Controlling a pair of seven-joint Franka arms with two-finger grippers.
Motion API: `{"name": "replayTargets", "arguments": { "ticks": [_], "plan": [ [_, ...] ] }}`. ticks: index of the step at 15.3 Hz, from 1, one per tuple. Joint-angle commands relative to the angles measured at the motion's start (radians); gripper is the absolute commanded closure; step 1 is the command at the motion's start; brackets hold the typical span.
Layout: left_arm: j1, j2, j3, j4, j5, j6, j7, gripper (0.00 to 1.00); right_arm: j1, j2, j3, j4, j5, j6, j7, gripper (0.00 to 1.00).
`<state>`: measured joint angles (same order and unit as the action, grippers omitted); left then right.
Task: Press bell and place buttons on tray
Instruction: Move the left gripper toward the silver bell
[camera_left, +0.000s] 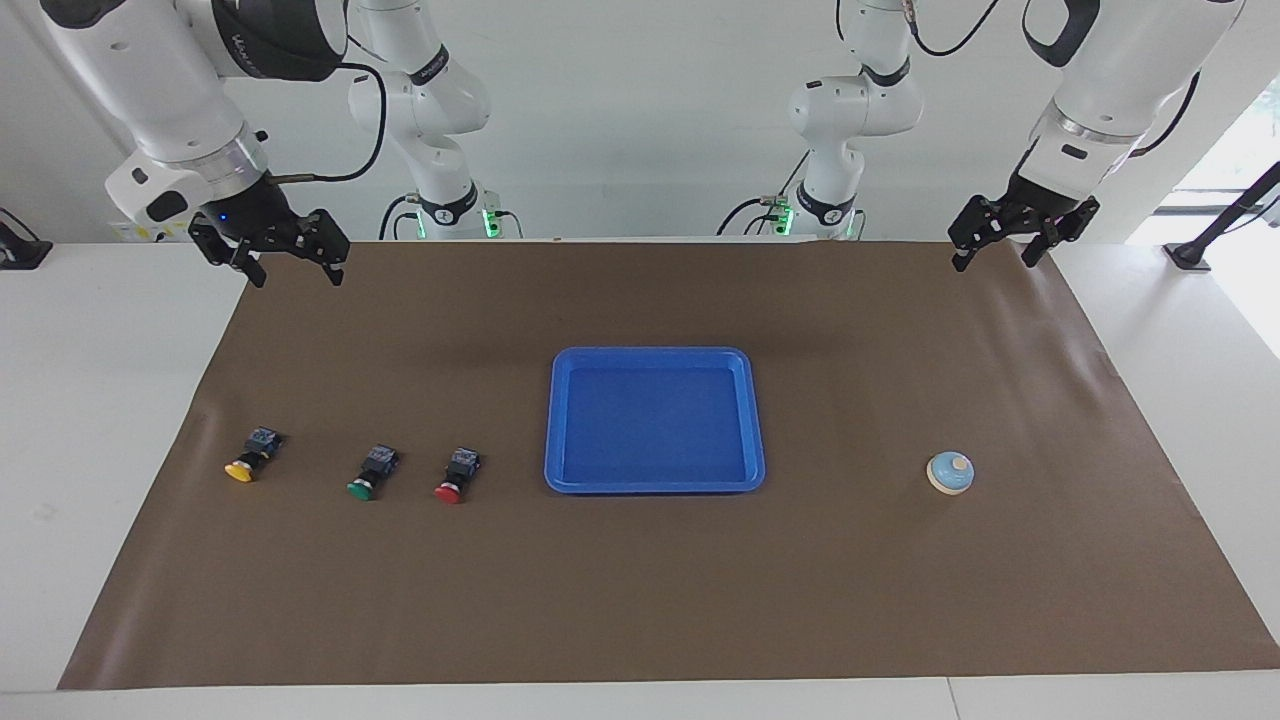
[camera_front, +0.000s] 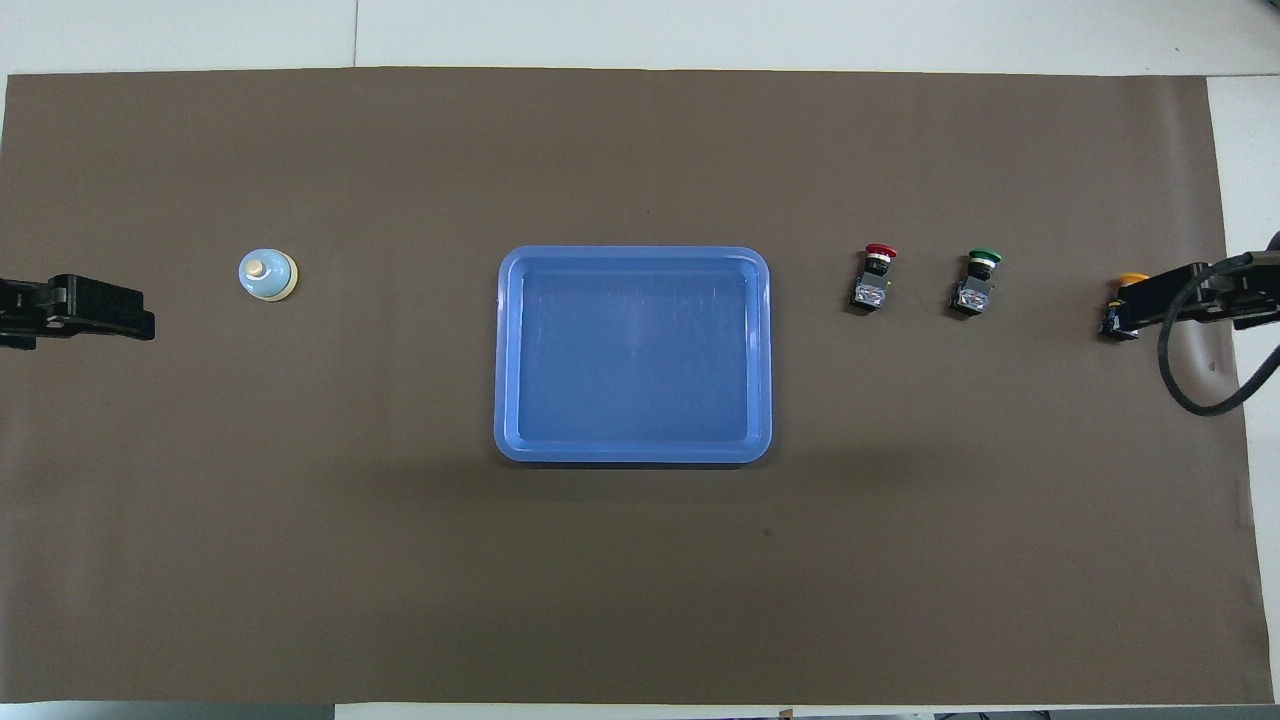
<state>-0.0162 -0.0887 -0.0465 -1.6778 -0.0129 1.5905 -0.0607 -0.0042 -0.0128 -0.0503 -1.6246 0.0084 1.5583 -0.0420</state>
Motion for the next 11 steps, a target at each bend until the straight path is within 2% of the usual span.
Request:
{"name": "replayTargets", "arguments": {
  "ticks": [1,6,7,8,10,11],
  "plan": [
    [0.004,-0.031,-0.003,-0.031,0.011,0.005,0.013,0.00,-0.010,-0.016,0.009,-0.018,-0.002,0.002,0.017,0.00],
    [0.005,-0.005,-0.001,-0.027,0.011,0.040,0.018,0.00,-0.010,-0.016,0.009,-0.018,-0.002,0.002,0.017,0.00],
    [0.005,0.029,-0.001,-0.026,0.013,0.067,0.025,0.09,-0.010,-0.016,0.009,-0.018,-0.002,0.002,0.017,0.00],
    [0.007,0.058,-0.001,-0.026,0.014,0.107,0.033,0.28,-0.010,-0.016,0.009,-0.018,-0.002,0.002,0.017,0.00],
    [0.030,0.134,-0.001,-0.022,0.013,0.182,0.033,0.93,-0.010,-0.016,0.009,-0.018,-0.002,0.002,0.017,0.00],
    [0.030,0.170,-0.001,-0.022,0.013,0.215,0.032,1.00,-0.010,-0.016,0.009,-0.018,-0.002,0.002,0.017,0.00]
  ]
}}
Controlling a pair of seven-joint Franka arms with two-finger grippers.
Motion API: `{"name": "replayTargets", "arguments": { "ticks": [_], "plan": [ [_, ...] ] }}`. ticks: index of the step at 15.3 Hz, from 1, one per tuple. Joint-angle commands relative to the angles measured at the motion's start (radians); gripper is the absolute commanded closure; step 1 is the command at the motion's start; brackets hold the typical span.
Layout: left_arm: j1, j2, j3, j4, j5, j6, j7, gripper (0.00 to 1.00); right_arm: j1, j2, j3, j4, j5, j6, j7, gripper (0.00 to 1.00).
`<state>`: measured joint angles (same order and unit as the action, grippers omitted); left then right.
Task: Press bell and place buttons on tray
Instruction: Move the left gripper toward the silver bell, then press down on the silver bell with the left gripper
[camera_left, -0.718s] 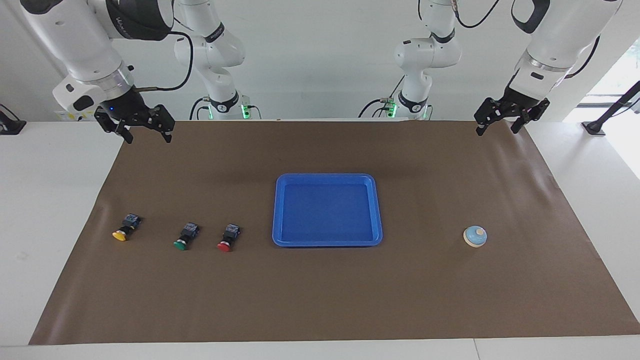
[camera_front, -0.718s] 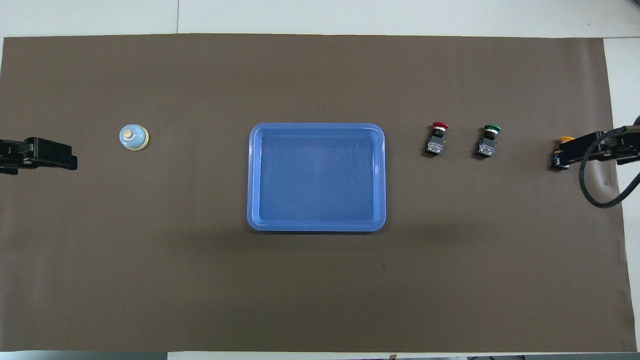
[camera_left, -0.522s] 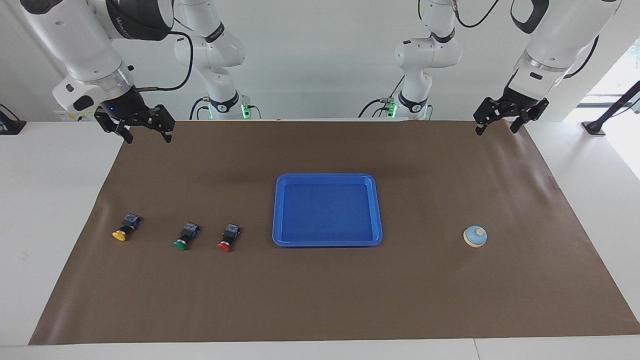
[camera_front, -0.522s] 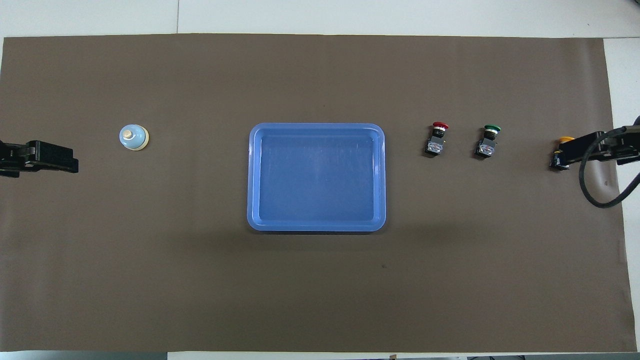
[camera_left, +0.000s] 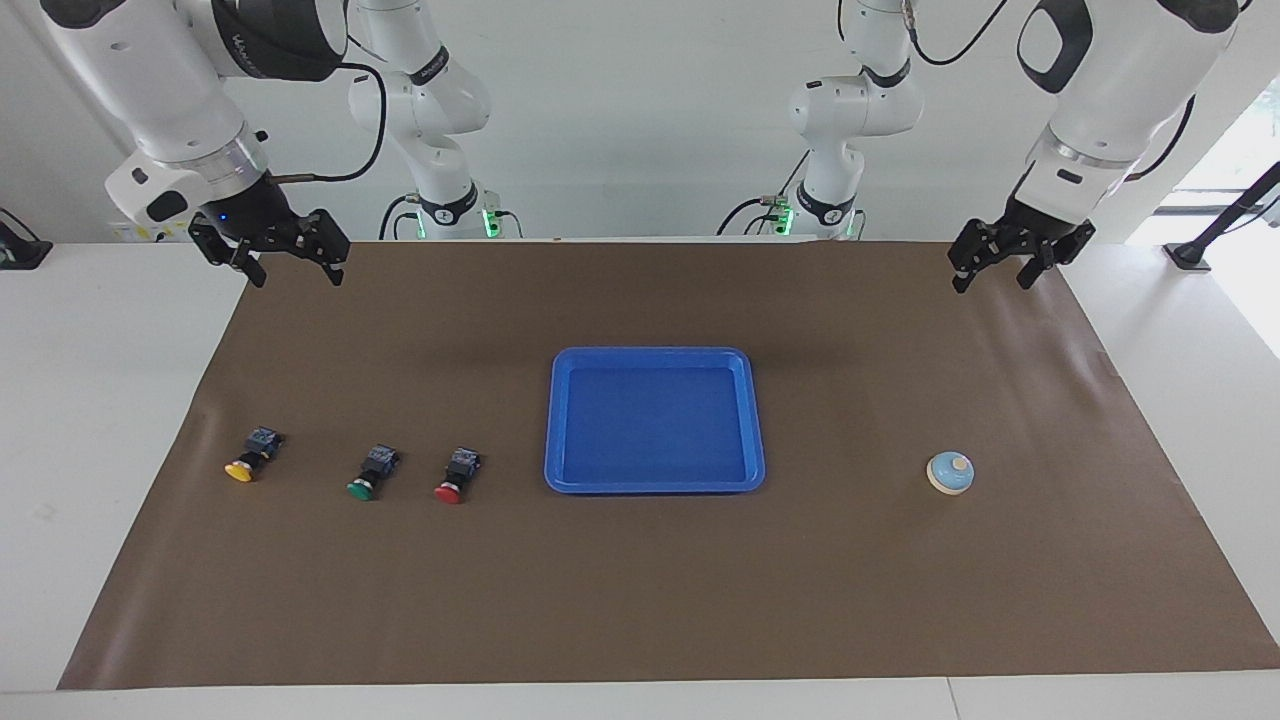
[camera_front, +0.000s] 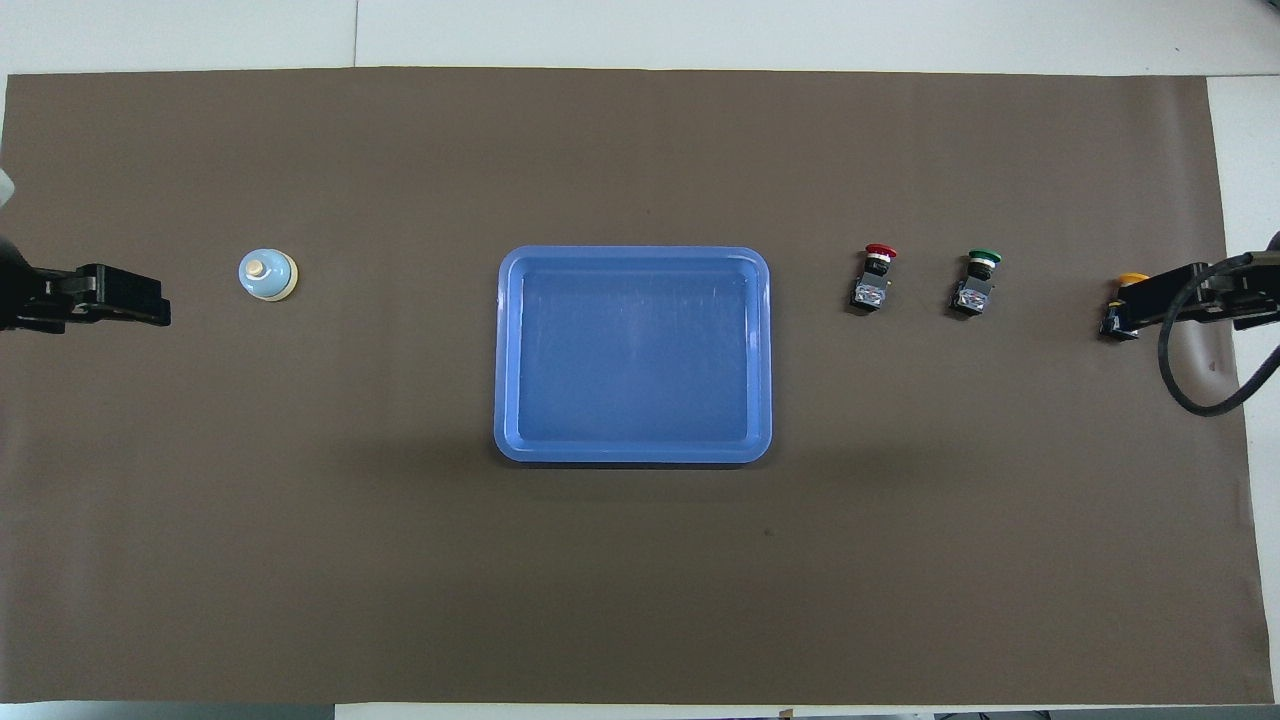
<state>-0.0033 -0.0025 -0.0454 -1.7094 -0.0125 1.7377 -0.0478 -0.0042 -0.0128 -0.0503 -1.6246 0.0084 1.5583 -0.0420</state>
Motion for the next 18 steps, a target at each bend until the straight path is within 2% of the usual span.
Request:
{"name": "replayTargets", "arguments": {
  "ticks": [1,7,11,14,18],
  "plan": [
    [0.019,0.119,-0.002,0.010,0.013,0.097,0.017,1.00,-0.010,-0.016,0.009,-0.018,-0.002,0.002,0.017,0.00],
    [0.039,0.245,-0.002,-0.027,0.013,0.293,0.022,1.00,-0.010,-0.016,0.009,-0.018,-0.002,0.002,0.017,0.00],
    [0.046,0.357,-0.001,-0.024,0.016,0.419,0.022,1.00,-0.010,-0.016,0.009,-0.018,-0.002,0.002,0.017,0.00],
    [0.062,0.386,-0.002,-0.038,0.016,0.474,0.042,1.00,-0.010,-0.016,0.009,-0.018,-0.002,0.002,0.017,0.00],
    [0.060,0.389,-0.002,-0.087,0.016,0.516,0.042,1.00,-0.010,-0.016,0.009,-0.018,-0.002,0.002,0.017,0.00]
  ]
}}
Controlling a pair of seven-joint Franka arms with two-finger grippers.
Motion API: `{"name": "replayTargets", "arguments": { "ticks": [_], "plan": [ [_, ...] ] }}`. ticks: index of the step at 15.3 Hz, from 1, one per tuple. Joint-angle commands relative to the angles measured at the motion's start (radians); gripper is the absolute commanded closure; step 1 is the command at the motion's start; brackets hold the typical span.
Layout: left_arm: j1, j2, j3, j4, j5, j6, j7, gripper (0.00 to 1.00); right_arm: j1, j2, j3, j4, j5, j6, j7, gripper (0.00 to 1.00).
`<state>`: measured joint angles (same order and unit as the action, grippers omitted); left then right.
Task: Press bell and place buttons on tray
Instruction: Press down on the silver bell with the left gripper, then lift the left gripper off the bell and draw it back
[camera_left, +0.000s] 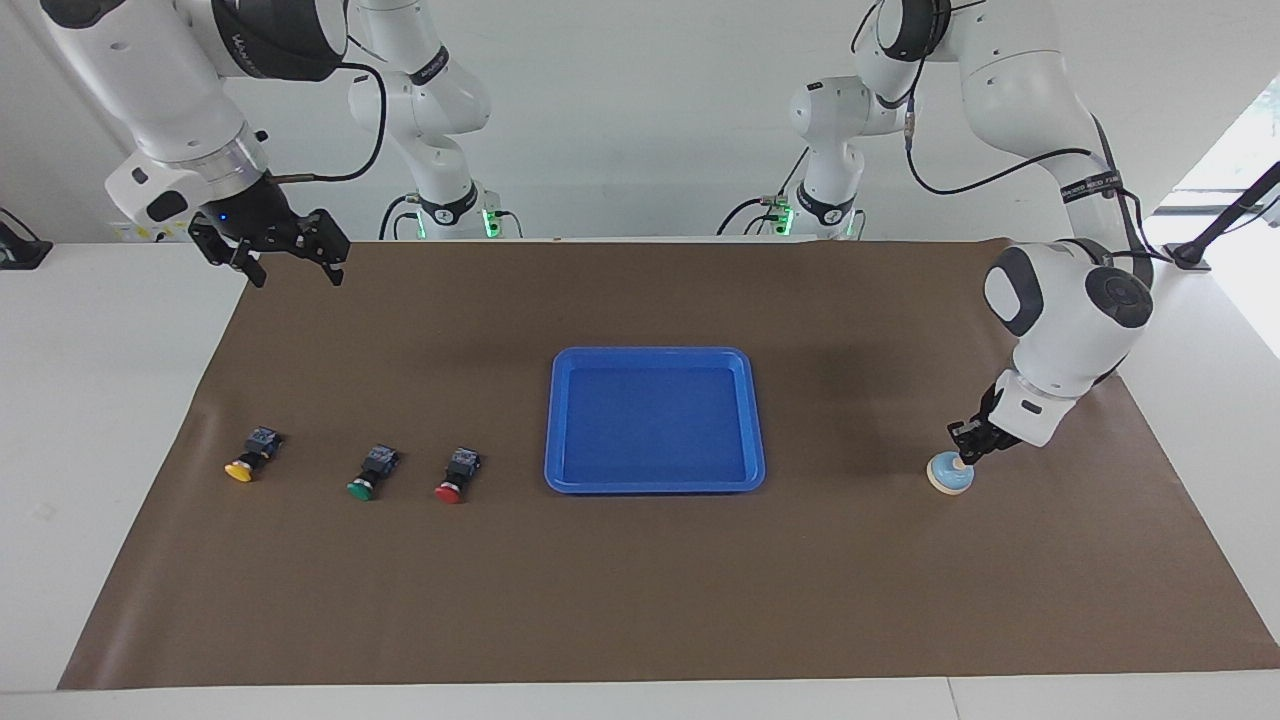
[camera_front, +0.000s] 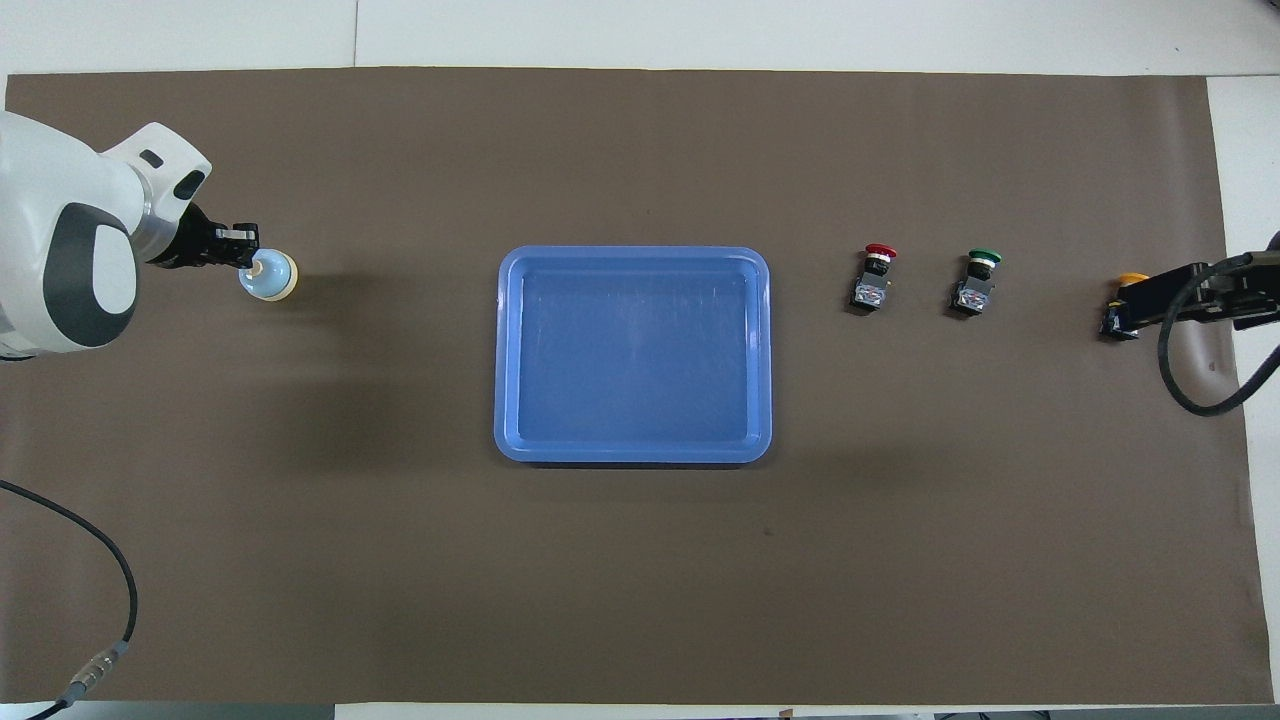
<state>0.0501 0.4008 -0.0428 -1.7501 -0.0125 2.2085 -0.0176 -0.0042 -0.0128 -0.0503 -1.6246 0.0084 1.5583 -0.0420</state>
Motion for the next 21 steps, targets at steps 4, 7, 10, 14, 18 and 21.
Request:
{"name": "replayTargets", "arguments": {
  "ticks": [4,7,10,14,18,21],
  "plan": [
    [0.005,0.009,-0.003,-0.117,0.016,0.183,0.011,1.00,-0.010,-0.016,0.009,-0.018,-0.002,0.000,0.017,0.00],
    [0.005,0.007,-0.002,-0.086,0.016,0.128,0.011,1.00,-0.010,-0.016,0.009,-0.018,-0.002,0.000,0.017,0.00],
    [0.005,-0.051,-0.002,-0.037,0.014,0.005,0.007,1.00,-0.010,-0.016,0.009,-0.018,-0.002,0.002,0.017,0.00],
    [0.004,-0.190,-0.003,0.015,0.011,-0.206,0.002,0.53,-0.010,-0.016,0.009,-0.018,-0.002,0.002,0.017,0.00],
    [-0.009,-0.325,-0.005,0.064,0.008,-0.375,-0.002,0.00,-0.010,-0.016,0.009,-0.018,-0.002,0.000,0.017,0.00],
    [-0.010,-0.407,-0.008,0.064,0.008,-0.453,-0.002,0.00,-0.010,-0.016,0.009,-0.018,-0.002,0.000,0.017,0.00]
  ]
}}
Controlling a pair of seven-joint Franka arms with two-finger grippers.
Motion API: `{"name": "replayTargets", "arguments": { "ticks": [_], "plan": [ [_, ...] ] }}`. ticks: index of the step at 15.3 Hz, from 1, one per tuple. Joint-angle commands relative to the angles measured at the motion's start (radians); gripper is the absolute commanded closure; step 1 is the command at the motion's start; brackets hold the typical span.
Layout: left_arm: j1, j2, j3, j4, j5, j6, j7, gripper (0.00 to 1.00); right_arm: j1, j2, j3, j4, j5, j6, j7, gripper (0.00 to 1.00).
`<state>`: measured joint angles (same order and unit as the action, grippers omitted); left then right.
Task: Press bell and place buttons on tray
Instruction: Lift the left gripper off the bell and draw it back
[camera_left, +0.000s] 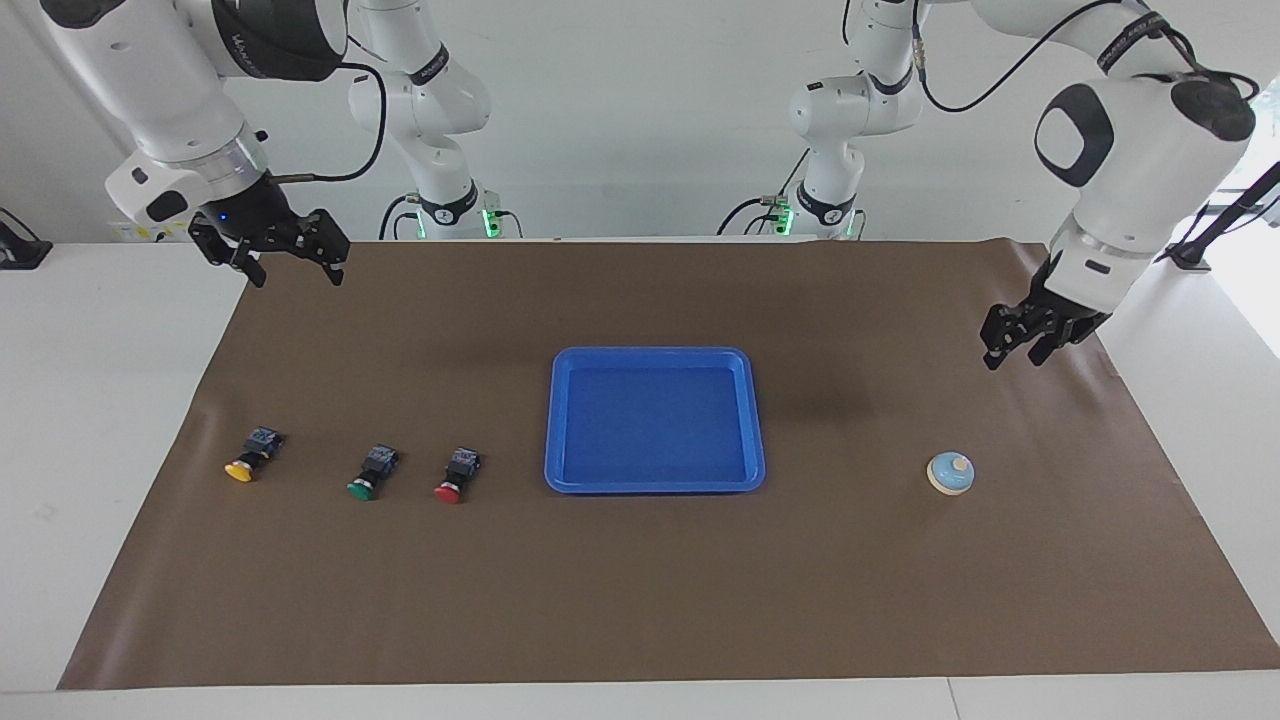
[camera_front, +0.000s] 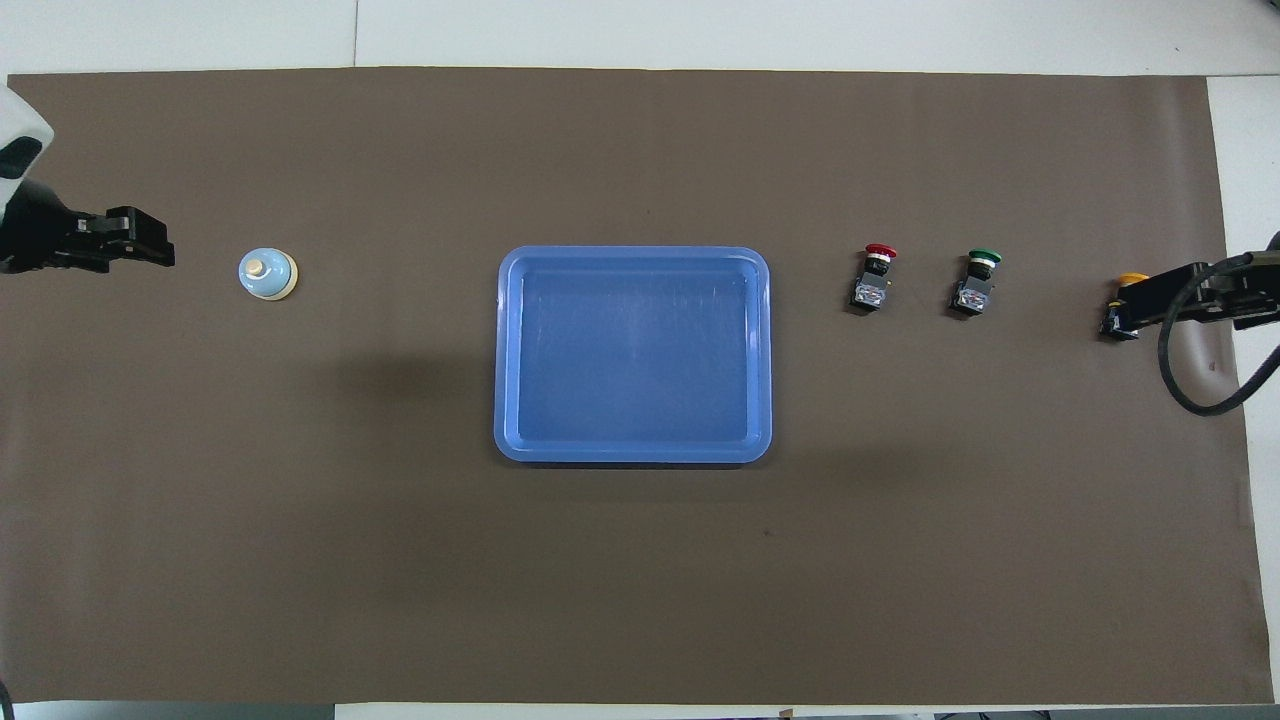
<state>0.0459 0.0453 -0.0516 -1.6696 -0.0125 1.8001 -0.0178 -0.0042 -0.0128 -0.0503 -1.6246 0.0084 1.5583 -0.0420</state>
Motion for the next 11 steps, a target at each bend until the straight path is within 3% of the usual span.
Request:
{"name": "replayTargets", "arguments": {
  "ticks": [1,4,11],
  "plan": [
    [-0.006,-0.077,0.001,-0.016,0.008,-0.077,-0.002,0.00,-0.010,-0.016,0.009,-0.018,-0.002,0.002,0.017,0.00],
    [-0.008,-0.143,0.001,-0.026,0.008,-0.163,0.002,0.00,-0.010,-0.016,0.009,-0.018,-0.002,0.002,0.017,0.00],
    [-0.009,-0.174,-0.007,-0.047,0.006,-0.212,0.009,0.00,-0.010,-0.022,0.009,-0.018,-0.002,-0.032,0.016,0.00]
  ]
}}
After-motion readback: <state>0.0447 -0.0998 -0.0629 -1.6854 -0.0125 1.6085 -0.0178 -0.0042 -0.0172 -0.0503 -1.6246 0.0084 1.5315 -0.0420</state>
